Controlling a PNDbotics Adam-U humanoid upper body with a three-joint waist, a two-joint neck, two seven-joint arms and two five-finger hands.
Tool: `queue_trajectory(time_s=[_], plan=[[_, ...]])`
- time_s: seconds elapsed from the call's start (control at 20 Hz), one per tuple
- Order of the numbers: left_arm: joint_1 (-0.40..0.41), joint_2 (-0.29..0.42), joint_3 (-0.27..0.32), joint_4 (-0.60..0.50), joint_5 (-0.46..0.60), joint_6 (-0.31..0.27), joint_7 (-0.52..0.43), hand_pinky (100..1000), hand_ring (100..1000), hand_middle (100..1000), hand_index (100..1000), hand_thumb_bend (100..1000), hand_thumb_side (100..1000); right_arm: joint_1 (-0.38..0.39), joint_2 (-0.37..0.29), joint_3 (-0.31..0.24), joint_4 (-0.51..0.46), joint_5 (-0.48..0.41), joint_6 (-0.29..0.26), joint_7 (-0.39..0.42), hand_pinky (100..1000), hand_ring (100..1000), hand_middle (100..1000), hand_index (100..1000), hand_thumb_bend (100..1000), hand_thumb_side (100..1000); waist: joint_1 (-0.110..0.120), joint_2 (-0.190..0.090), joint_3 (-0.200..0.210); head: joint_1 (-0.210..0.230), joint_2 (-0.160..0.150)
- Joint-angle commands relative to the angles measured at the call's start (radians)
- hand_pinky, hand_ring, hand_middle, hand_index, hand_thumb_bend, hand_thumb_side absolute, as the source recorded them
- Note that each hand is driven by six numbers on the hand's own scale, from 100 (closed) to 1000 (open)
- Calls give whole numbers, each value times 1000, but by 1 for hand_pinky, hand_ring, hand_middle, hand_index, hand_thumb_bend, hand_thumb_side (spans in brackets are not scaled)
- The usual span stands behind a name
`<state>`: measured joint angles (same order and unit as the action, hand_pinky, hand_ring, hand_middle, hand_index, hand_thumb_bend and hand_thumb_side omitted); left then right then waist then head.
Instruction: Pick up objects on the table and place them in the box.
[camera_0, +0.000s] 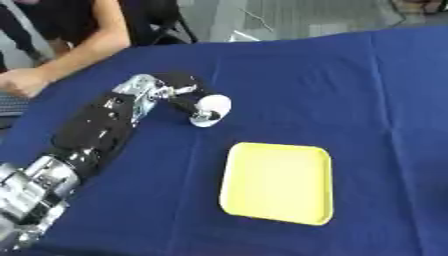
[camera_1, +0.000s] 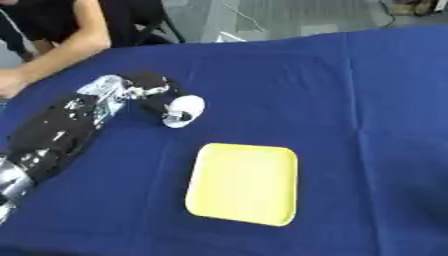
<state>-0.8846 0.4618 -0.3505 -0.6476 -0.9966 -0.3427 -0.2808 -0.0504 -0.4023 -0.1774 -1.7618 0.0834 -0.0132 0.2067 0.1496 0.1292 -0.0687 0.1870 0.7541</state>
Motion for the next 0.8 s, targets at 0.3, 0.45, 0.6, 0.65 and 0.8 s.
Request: queue_trajectory(time_s=[0.3, 0.45, 0.6, 0.65, 0.8], plan=[[28, -26, 6, 60, -98, 11, 36, 796, 734, 618, 528, 379, 646, -12, -20, -6, -13, -1, -2, 0, 677, 679, 865, 962, 100, 866, -11, -5, 0, 3, 2], [31, -32, 16, 74, -118, 31, 63, 772, 658, 552, 435, 117, 522, -12, -20, -7, -13, -1, -2, 0, 677, 679, 865, 962, 100, 866, -12, -4, 0, 3, 1], [32, -37, 24, 86, -128, 57, 91, 769, 635, 532, 389, 100, 500, -12, -19, -7, -13, -1, -3, 0, 677, 678, 865, 962, 100, 866, -13, -4, 1, 4, 1], [32, -38, 25, 89, -130, 61, 97, 770, 634, 531, 387, 100, 504, -12, -19, -7, -13, -1, -3, 0, 677, 678, 865, 962, 100, 866, -13, -4, 1, 4, 0], [32, -41, 28, 98, -131, 64, 106, 774, 632, 530, 366, 100, 526, -11, -19, -7, -13, -2, -3, 0, 677, 678, 865, 962, 100, 867, -13, -4, 2, 4, 1]])
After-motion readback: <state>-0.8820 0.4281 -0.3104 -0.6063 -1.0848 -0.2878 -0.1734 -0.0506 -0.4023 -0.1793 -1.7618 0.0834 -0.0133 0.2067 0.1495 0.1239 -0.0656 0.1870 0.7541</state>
